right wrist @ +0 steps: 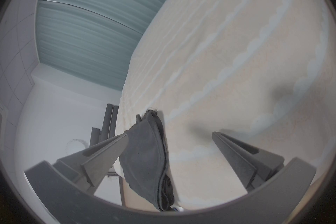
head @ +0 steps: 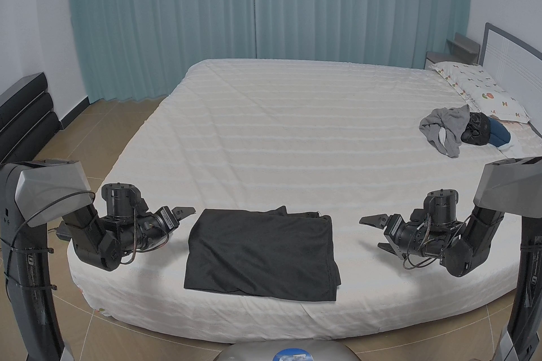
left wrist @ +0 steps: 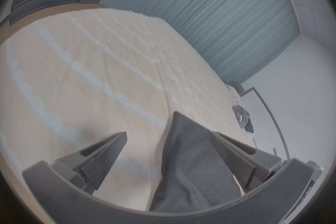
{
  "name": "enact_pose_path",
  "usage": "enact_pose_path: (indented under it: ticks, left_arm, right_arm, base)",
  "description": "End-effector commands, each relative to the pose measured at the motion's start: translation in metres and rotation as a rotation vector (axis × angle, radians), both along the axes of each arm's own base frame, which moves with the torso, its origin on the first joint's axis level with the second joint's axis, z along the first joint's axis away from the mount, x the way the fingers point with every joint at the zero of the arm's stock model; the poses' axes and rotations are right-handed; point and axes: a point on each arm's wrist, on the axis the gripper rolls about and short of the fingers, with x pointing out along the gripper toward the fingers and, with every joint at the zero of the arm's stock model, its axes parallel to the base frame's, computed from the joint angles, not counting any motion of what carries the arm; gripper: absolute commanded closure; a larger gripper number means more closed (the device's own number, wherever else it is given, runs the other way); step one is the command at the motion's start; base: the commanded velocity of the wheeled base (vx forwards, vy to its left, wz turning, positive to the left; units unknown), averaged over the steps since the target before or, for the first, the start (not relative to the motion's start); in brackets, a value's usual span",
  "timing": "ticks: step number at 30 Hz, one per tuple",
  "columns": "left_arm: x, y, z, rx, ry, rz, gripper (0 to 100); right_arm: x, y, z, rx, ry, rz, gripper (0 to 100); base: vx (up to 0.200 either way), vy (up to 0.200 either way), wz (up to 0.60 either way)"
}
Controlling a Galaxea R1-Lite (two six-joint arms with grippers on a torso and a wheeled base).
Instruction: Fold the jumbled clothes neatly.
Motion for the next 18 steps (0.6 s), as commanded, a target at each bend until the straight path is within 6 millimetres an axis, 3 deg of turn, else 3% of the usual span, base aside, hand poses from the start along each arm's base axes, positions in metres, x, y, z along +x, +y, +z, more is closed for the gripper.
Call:
enact_pose_path:
  ticks: [1, 2, 3, 7, 12, 16, 18]
  left_arm:
    - [0.004, 0.007, 0.029, 0.002, -0.082, 0.074, 0]
    - [0.004, 0.007, 0.031, 0.004, -0.090, 0.081, 0]
    - [0.000, 0.012, 0.049, 0.014, -0.128, 0.125, 0]
    - [-0.021, 0.019, 0.090, 0.014, -0.218, 0.158, 0]
    - [-0.066, 0.028, 0.155, 0.016, -0.391, 0.197, 0]
    - [-0.093, 0.034, 0.185, 0.069, -0.458, 0.227, 0]
    - [-0.120, 0.040, 0.202, 0.129, -0.489, 0.239, 0]
  right_arm:
    - [-0.008, 0.024, 0.038, -0.051, -0.138, -0.049, 0]
    - [-0.009, 0.024, 0.041, -0.055, -0.149, -0.054, 0]
    - [-0.013, 0.024, 0.057, -0.085, -0.208, -0.091, 0]
    - [-0.027, 0.010, 0.092, -0.176, -0.337, -0.148, 0]
    - [-0.076, -0.012, 0.141, -0.308, -0.514, -0.189, 0]
    - [-0.114, -0.024, 0.163, -0.382, -0.616, -0.184, 0]
    - [-0.141, -0.037, 0.175, -0.456, -0.684, -0.201, 0]
  base:
    - [0.000, 0.000, 0.00]
    - [0.000, 0.000, 0.00]
    - [0.000, 0.000, 0.00]
    - [0.000, 0.000, 0.00]
    - [0.000, 0.000, 0.00]
    - [0.000, 0.000, 0.00]
    - [0.000, 0.000, 0.00]
